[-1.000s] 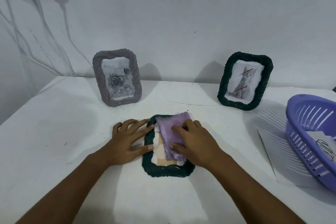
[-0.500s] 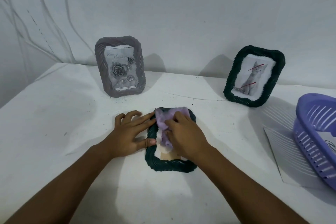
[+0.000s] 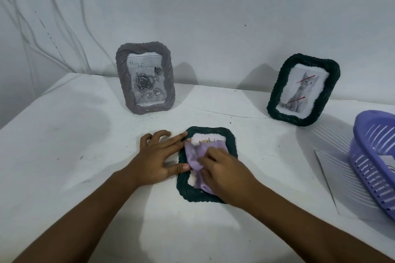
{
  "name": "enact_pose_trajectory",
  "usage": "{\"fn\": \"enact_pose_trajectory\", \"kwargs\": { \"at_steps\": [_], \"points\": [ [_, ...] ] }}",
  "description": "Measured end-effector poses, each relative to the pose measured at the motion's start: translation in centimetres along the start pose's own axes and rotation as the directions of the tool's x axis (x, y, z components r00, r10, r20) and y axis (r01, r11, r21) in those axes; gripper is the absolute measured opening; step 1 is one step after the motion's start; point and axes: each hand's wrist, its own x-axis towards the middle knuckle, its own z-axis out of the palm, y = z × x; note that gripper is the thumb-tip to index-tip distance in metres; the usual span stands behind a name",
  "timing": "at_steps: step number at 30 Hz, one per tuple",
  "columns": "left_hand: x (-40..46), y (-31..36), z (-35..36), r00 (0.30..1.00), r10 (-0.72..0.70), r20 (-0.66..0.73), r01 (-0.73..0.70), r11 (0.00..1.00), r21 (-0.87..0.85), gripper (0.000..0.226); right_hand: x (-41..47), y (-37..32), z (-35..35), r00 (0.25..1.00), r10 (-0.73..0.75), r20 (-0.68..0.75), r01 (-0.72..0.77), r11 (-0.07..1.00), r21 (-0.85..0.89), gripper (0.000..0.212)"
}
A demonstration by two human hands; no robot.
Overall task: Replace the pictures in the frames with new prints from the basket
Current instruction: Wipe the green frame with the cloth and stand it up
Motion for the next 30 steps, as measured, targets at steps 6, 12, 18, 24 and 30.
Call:
{"fn": "enact_pose_trajectory", "kwargs": {
  "at_steps": [6,12,18,24,30],
  "points": [
    [0.1,-0.1,0.0,1.000,-0.003,0.007,0.003,1.000,-0.003,0.085,3.6,4.1,-0.2,0.919,0.391,-0.041,-0.388,0.919,0.076,0.038],
    [0.0,-0.2,0.2,1.000,0.004,-0.012,-0.004,1.000,-0.030,0.081,-0.1,-0.1,-0.8,0.991,0.077,-0.113,-0.076,0.997,0.016,0.033],
    [0.0,0.0,-0.1,1.000,-0.017,0.020,0.017,1.000,-0.011,0.087,3.2,4.0,0.3,0.910,0.415,0.008,-0.415,0.909,-0.025,0.012],
    [-0.1,0.1,-0.1,1.000,-0.005,0.002,0.005,0.999,-0.042,0.082,0.7,-1.6,-0.2,0.980,0.148,-0.133,-0.148,0.989,0.011,0.033],
    [0.0,0.1,-0.2,0.999,-0.022,0.037,0.023,0.999,-0.031,0.089,2.5,3.3,1.5,0.917,0.398,0.009,-0.398,0.916,0.055,0.012]
  ]
}}
